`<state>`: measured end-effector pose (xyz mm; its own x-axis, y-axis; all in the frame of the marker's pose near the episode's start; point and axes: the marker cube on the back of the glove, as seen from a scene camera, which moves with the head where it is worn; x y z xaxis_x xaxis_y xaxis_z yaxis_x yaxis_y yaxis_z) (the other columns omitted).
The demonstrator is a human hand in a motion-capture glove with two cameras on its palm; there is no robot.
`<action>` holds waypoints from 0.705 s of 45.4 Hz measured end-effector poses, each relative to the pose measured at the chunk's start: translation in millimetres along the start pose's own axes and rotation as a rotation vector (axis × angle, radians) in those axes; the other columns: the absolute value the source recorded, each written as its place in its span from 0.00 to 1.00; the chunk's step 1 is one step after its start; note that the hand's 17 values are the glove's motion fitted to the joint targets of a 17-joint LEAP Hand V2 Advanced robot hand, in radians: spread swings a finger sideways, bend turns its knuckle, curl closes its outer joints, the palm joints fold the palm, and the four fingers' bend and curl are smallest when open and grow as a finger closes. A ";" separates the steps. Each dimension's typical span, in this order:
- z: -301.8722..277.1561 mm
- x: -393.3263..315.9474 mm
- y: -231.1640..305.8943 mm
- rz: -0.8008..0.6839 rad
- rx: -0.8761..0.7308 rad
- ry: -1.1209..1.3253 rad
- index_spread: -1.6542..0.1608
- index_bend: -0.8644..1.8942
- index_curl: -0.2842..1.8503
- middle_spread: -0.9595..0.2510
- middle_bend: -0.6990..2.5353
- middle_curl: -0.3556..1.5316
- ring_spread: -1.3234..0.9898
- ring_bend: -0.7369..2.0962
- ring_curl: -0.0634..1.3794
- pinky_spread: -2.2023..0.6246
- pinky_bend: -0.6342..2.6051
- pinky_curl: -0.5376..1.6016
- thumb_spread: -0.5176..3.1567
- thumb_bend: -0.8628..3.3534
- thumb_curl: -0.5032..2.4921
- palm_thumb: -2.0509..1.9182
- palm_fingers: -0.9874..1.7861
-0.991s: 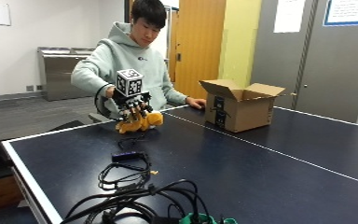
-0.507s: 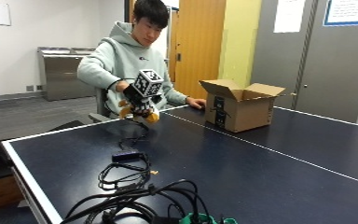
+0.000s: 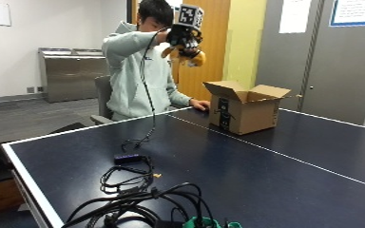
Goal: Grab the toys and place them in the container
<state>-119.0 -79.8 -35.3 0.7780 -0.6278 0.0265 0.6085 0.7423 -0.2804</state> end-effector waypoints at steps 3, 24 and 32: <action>-30.5 -42.3 -27.7 -0.134 0.093 -0.113 0.80 0.50 0.37 0.59 0.51 0.65 0.42 0.71 0.46 0.65 0.53 0.46 0.34 0.24 0.42 0.68 0.75; 1.0 -39.1 -235.5 0.470 0.272 0.021 0.80 0.35 0.40 0.59 0.42 0.65 0.43 0.70 0.49 0.67 0.59 0.52 0.41 0.20 0.41 0.62 0.35; 16.7 -76.1 -231.0 0.241 0.350 -0.103 0.80 0.38 0.37 0.70 0.31 0.55 0.50 0.50 0.34 0.75 0.57 0.47 0.46 0.20 0.37 0.58 0.27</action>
<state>-316.2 -199.6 43.5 0.9048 -0.4137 0.1007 0.4106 0.9104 0.0511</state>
